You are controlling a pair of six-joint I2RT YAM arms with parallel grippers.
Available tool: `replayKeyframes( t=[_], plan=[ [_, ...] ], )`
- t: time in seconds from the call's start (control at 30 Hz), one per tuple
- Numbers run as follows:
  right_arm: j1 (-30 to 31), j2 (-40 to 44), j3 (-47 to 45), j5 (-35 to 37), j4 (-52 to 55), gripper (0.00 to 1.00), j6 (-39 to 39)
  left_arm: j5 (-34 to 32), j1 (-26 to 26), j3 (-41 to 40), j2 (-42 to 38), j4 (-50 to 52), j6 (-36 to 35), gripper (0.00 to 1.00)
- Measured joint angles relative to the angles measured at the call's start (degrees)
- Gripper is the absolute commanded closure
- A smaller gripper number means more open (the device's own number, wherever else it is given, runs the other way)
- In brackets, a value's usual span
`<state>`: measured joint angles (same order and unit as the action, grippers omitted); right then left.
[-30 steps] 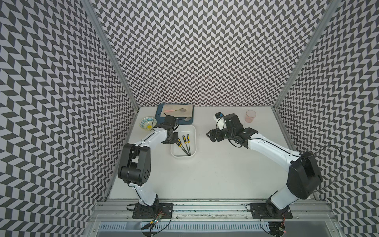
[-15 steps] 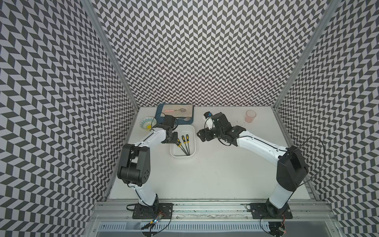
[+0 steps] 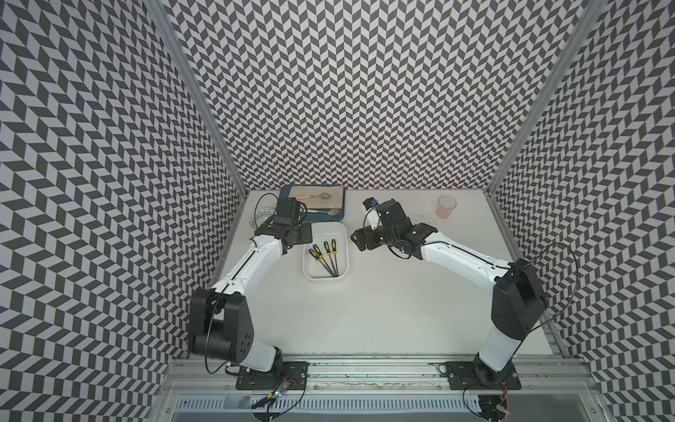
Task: Take the file tool out of the storage box
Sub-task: Move the storage box to the center of the board, then pick up the file tool from the storage box.
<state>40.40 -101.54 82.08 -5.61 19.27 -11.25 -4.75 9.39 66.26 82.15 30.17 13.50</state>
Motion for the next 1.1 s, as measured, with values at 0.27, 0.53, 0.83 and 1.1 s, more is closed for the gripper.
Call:
replayKeyframes(
  t=[0.27, 0.53, 0.83, 1.1],
  plan=[
    [4.8, -10.9, 14.1, 3.5, 2.5, 0.26, 1.8, 9.2, -8.6, -5.4, -9.4, -9.9, 5.2, 0.3],
    [7.6, -22.5, 28.1, 6.3, 9.4, 0.38, 3.5, 13.0, -11.6, -13.7, -13.7, -12.7, 5.9, 0.32],
    [8.5, -36.3, 45.2, 9.1, 17.0, 0.4, 4.8, 16.6, -13.6, -14.1, -14.7, -14.2, 5.6, 0.32],
    [8.6, -41.5, 49.1, 10.1, 18.5, 0.4, 5.4, 19.6, -13.6, -14.4, -14.7, -14.6, 5.6, 0.33]
  ],
)
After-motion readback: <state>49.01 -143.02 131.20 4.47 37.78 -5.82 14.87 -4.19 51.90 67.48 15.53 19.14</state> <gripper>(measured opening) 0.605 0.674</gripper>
